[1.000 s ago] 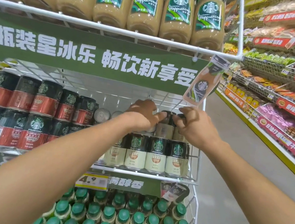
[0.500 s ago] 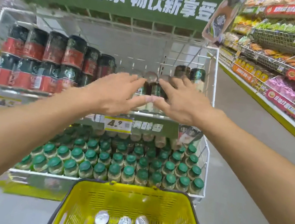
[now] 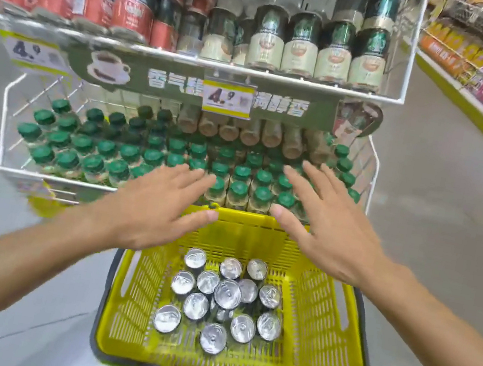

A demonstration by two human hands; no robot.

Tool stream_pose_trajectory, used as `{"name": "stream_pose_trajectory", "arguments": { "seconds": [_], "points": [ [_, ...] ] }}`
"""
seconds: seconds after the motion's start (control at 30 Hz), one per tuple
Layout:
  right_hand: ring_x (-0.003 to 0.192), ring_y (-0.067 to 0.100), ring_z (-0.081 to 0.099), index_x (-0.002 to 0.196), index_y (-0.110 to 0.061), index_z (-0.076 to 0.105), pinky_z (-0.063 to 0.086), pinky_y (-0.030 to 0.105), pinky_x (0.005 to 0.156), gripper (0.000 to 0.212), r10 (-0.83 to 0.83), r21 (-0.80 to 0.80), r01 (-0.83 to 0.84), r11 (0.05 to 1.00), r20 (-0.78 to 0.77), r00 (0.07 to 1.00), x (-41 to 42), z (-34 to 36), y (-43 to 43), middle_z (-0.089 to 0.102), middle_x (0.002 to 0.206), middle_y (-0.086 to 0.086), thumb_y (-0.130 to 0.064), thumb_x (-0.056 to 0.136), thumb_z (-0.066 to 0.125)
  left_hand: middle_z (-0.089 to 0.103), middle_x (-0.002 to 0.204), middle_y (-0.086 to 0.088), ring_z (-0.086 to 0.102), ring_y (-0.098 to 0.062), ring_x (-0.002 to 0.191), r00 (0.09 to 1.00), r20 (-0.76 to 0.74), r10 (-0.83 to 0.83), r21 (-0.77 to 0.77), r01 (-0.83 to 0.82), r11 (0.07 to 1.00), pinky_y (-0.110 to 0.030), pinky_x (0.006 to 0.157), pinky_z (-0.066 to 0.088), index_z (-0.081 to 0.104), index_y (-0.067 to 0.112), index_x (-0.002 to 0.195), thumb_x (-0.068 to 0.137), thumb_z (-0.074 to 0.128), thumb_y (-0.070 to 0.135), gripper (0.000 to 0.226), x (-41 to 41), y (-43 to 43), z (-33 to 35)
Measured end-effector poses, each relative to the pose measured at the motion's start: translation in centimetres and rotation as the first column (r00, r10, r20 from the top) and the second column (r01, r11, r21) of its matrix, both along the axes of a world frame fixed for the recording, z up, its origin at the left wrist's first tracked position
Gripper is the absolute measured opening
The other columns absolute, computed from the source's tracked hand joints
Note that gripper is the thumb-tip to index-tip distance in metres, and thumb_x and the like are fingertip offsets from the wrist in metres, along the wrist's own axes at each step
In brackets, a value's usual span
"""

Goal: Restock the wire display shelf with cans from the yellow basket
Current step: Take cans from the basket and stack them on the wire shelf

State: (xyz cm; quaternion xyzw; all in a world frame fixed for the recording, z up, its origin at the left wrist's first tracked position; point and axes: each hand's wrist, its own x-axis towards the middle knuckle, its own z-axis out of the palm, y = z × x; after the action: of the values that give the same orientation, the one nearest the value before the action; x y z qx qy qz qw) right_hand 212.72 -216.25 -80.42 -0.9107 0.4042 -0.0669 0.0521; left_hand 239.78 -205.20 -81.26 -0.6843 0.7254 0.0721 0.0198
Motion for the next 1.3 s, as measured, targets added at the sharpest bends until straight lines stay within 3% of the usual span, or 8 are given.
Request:
{"name": "stream_pose_trajectory", "arguments": {
  "seconds": [0.3,0.43,0.6,0.8,0.93,1.03,1.1,1.3],
  "points": [
    [0.16,0.024,-0.005,0.164,-0.038,0.004,0.01,0.046,0.13,0.083,0.076,0.213,-0.045,0.976,-0.139,0.987,-2.2,-12.9,2.6,0.006,0.173,0.001,-0.08,0.093,0.008,0.005,0.174,-0.001,0.002,-0.023,0.161,0.998,-0.03,0.051,0.31,-0.039,0.95,-0.046,0.128,0.006,0.004,0.029,0.166,0.094,0.01,0.076,0.086,-1.7,4.0,-12.3],
    [0.16,0.024,-0.001,0.164,-0.035,0.006,0.012,0.042,0.127,0.089,0.013,0.255,0.033,0.966,-0.174,0.985,-2.7,-16.3,1.4,0.007,0.173,0.002,-0.082,0.088,0.007,0.003,0.175,-0.003,0.002,-0.026,0.161,0.995,-0.024,0.1,0.361,-0.084,0.929,-0.045,0.13,0.009,-0.001,0.028,0.166,0.101,0.02,0.069,0.08,-0.9,3.4,-14.9],
    [0.16,0.027,0.003,0.165,-0.033,0.005,0.014,0.043,0.128,0.08,-0.018,0.305,0.083,0.949,-0.21,0.978,-2.9,-20.1,-0.5,0.008,0.173,0.006,-0.072,0.099,0.027,0.01,0.174,-0.004,0.006,-0.027,0.161,0.986,-0.062,0.157,0.385,-0.122,0.915,-0.046,0.129,0.013,0.005,0.024,0.166,0.103,0.026,0.065,0.077,-0.8,1.5,-17.7],
    [0.159,0.026,0.012,0.164,-0.031,0.007,0.024,0.043,0.124,0.08,-0.032,0.348,0.106,0.931,-0.213,0.977,-1.9,-23.2,-2.7,0.014,0.172,0.006,-0.073,0.098,0.027,0.01,0.174,-0.006,0.007,-0.026,0.161,0.972,-0.109,0.207,0.394,-0.149,0.907,-0.042,0.129,0.014,0.006,0.016,0.166,0.104,0.028,0.062,0.08,-0.4,-1.6,-20.7],
    [0.148,0.029,0.034,0.162,-0.024,0.019,0.042,0.044,0.113,0.079,-0.038,0.354,0.113,0.929,-0.21,0.977,-0.5,-25.0,-4.1,0.033,0.162,0.007,-0.07,0.099,0.03,0.021,0.171,-0.008,0.019,-0.028,0.158,0.928,-0.169,0.331,0.368,-0.253,0.895,-0.042,0.127,0.022,0.017,0.012,0.164,0.105,0.036,0.058,0.078,0.2,-3.3,-22.3],
    [0.139,0.028,0.045,0.158,-0.021,0.029,0.05,0.044,0.101,0.075,-0.034,0.377,0.107,0.92,-0.196,0.98,0.4,-26.2,-4.8,0.046,0.151,0.004,-0.068,0.1,0.033,0.055,0.145,-0.012,0.048,-0.032,0.137,0.899,-0.199,0.391,0.283,-0.329,0.901,-0.045,0.106,0.044,0.047,0.01,0.139,0.102,0.048,0.053,0.056,0.3,-4.4,-23.3],
    [0.128,0.028,0.053,0.151,-0.021,0.037,0.049,0.039,0.086,0.068,-0.018,0.384,0.088,0.919,-0.183,0.983,0.9,-26.8,-5.0,0.054,0.14,0.004,-0.067,0.1,0.037,0.063,0.127,-0.01,0.057,-0.033,0.121,0.886,-0.221,0.408,0.246,-0.354,0.902,-0.046,0.092,0.049,0.053,0.013,0.121,0.099,0.057,0.052,0.045,0.3,-5.0,-23.6],
    [0.101,0.026,0.062,0.124,-0.022,0.047,0.043,0.037,0.069,0.049,-0.04,0.41,0.087,0.908,-0.123,0.992,1.5,-27.3,-5.3,0.061,0.113,-0.001,-0.064,0.098,0.048,0.069,0.12,-0.014,0.064,-0.038,0.111,0.889,-0.286,0.357,0.155,-0.325,0.933,-0.047,0.087,0.051,0.06,0.006,0.122,0.088,0.076,0.043,0.053,0.2,-5.0,-24.6]
  ]
}}
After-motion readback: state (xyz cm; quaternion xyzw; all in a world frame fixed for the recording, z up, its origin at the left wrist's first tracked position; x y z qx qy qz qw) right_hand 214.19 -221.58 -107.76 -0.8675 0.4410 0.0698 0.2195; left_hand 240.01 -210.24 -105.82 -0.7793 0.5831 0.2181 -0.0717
